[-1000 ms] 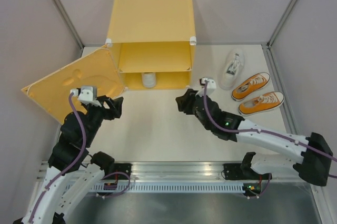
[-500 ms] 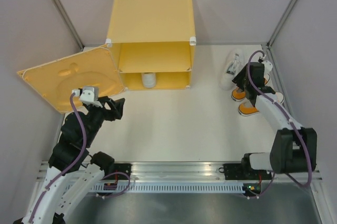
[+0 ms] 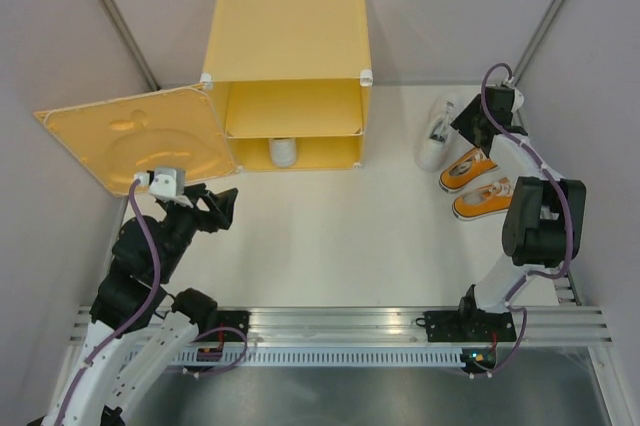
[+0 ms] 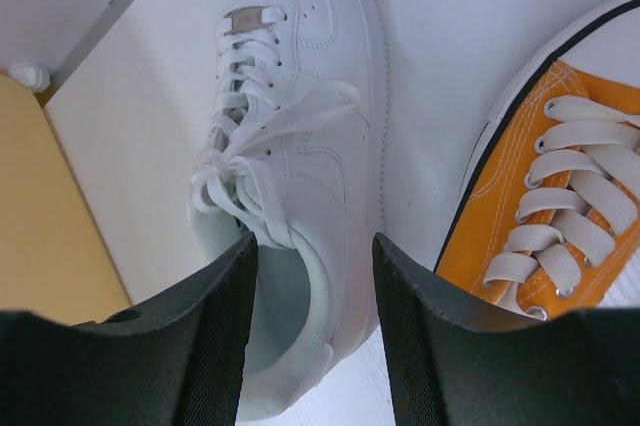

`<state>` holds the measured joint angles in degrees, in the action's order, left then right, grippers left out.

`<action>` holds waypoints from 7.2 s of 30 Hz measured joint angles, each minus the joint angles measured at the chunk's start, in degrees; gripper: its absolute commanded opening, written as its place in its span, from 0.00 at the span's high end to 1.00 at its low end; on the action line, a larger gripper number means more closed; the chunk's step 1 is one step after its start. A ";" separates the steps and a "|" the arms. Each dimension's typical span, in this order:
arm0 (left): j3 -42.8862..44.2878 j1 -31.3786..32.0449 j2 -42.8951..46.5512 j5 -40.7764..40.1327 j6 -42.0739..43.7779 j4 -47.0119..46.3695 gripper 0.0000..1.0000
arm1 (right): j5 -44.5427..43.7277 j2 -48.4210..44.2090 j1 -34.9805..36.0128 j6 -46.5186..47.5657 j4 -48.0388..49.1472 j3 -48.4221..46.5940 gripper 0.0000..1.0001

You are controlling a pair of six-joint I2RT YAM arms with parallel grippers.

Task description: Place and organize the shoes in the shoe cabinet

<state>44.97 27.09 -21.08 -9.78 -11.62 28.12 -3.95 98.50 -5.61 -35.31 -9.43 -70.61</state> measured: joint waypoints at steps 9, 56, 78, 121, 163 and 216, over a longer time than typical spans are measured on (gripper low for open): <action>0.00 0.00 0.22 1.01 0.00 0.00 0.22 | 2.21 1.68 0.79 1.01 0.52 3.10 0.45; -0.37 0.00 0.55 0.81 0.00 0.02 0.21 | 3.58 -44.65 12.20 4.50 -25.88 12.31 0.99; -0.37 0.00 0.48 -0.70 0.00 0.02 0.19 | 9.92 -56.48 42.05 -4.35 -26.29 32.85 0.99; -0.37 0.04 -0.96 -0.15 0.00 0.02 0.16 | -28.02 3.43 51.69 -11.37 0.61 1.18 0.99; -0.37 0.79 -0.55 -0.11 0.00 0.02 0.15 | -26.47 7.58 49.07 -12.81 7.32 -3.58 0.47; -0.37 1.66 1.01 0.98 0.00 0.02 0.12 | -26.88 10.58 51.87 -14.58 0.31 -4.76 0.99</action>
<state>44.60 28.75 -20.08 -8.80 -11.62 28.14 -30.83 109.08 46.26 -49.89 -9.13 -75.37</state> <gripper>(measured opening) 0.872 0.029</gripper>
